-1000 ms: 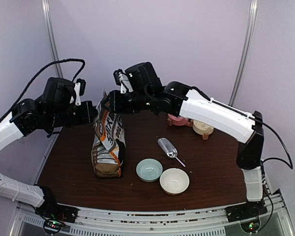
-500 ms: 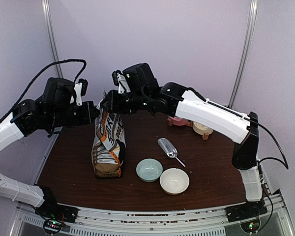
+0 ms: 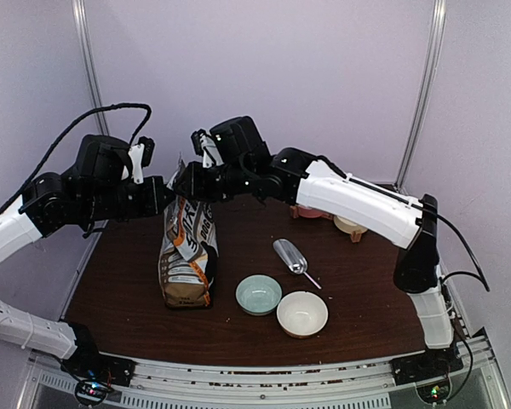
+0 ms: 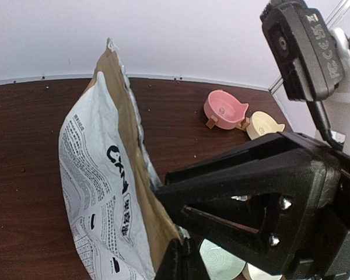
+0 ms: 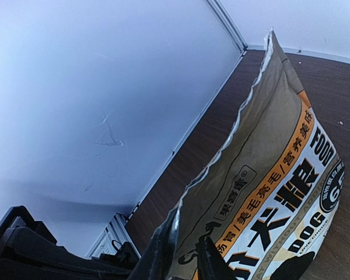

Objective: Serve the pet food

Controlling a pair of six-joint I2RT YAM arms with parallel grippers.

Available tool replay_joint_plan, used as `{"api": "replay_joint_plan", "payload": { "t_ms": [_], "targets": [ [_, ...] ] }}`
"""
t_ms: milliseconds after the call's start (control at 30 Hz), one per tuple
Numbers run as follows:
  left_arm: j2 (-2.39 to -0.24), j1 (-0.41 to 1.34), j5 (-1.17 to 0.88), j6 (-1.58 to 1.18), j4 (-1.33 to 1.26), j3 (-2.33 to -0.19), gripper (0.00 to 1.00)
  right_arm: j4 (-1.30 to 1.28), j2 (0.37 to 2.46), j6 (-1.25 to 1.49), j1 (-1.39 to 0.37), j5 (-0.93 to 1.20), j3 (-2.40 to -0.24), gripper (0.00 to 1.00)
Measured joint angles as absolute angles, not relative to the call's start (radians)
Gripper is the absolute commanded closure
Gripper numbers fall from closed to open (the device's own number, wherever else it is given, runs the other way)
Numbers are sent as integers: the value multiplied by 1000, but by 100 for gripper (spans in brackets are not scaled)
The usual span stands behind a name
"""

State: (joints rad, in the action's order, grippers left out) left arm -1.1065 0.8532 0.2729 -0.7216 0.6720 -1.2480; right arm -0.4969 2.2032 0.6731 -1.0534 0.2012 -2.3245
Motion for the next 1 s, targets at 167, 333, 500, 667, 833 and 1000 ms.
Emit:
{"api": "replay_joint_plan", "payload": {
  "t_ms": [167, 333, 500, 667, 833, 1000],
  "targets": [
    [-1104, 848, 268, -707, 659, -1238, 100, -466, 2218, 686, -1040, 267, -2325, 77],
    [-1096, 845, 265, -693, 652, -1222, 100, -444, 2234, 685, -1034, 311, -2328, 100],
    [-1094, 845, 263, -681, 653, -1220, 100, -438, 2241, 660, -1034, 343, -2337, 100],
    [-1094, 846, 293, -692, 668, -1221, 100, -463, 2236, 565, -1045, 287, -2337, 100],
    [-1094, 852, 326, -717, 694, -1227, 100, -517, 2223, 475, -1070, 154, -2337, 100],
    [-1094, 853, 340, -735, 707, -1229, 100, -556, 2221, 432, -1080, 84, -2337, 100]
  ]
}}
